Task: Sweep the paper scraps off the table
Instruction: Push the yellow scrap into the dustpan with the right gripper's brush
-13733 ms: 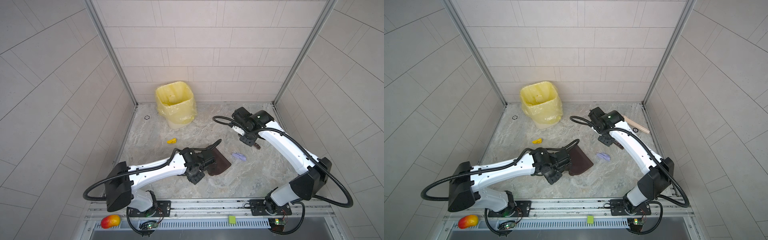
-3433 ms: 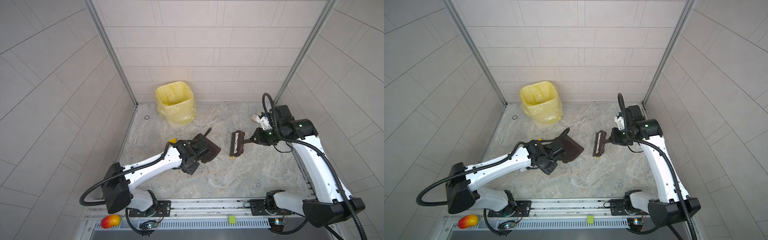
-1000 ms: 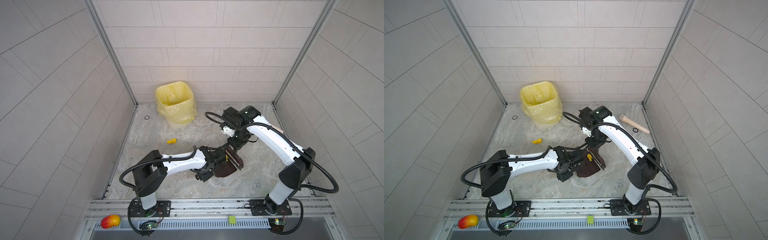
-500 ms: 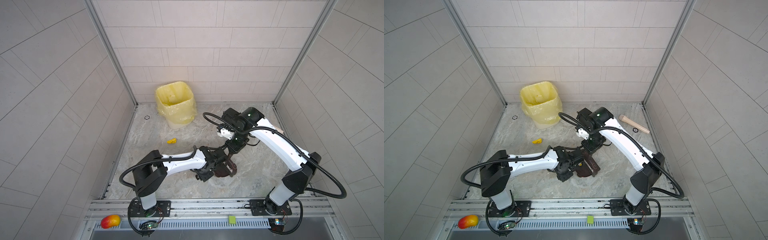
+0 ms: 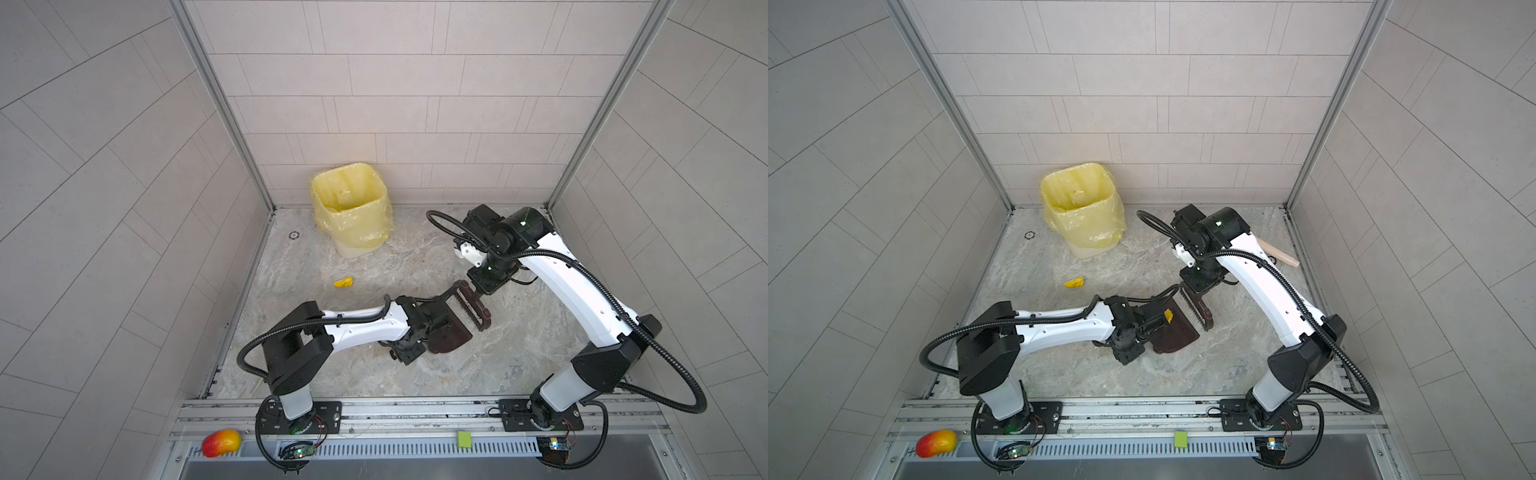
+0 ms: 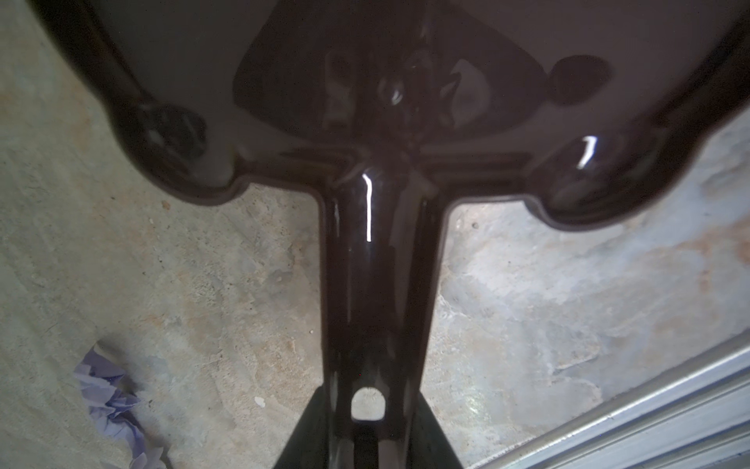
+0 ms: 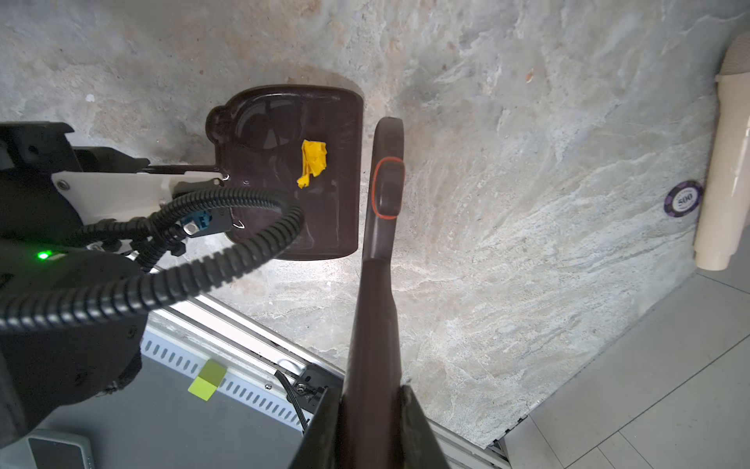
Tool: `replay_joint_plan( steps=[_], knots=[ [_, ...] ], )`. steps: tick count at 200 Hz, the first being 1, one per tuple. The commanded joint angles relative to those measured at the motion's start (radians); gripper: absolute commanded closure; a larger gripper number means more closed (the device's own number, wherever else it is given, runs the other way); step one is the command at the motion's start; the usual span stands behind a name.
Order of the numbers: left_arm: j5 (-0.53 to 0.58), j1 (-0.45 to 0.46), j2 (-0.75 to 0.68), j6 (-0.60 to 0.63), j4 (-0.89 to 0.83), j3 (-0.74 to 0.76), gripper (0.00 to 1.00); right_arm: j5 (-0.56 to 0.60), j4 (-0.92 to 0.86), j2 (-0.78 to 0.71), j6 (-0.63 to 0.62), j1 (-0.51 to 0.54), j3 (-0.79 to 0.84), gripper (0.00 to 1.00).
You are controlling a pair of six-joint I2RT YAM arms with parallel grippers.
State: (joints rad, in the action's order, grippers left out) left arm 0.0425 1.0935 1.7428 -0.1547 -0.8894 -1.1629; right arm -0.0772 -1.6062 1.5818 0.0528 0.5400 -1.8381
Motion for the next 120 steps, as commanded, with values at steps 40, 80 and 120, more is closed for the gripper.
replay_joint_plan(
  steps=[40, 80, 120],
  knots=[
    [0.021, 0.006, -0.016, -0.013, 0.004, 0.008, 1.0, -0.069, 0.003, 0.027, -0.015, 0.012, 0.002, 1.0],
    [0.023, 0.006, -0.018, -0.016, 0.003, 0.01, 1.0, -0.119, -0.033, 0.077, -0.044, 0.062, 0.005, 1.0],
    [0.023, 0.005, -0.021, -0.022, 0.007, 0.014, 1.0, -0.189, -0.032, 0.066, -0.044, 0.096, 0.014, 1.0]
  ],
)
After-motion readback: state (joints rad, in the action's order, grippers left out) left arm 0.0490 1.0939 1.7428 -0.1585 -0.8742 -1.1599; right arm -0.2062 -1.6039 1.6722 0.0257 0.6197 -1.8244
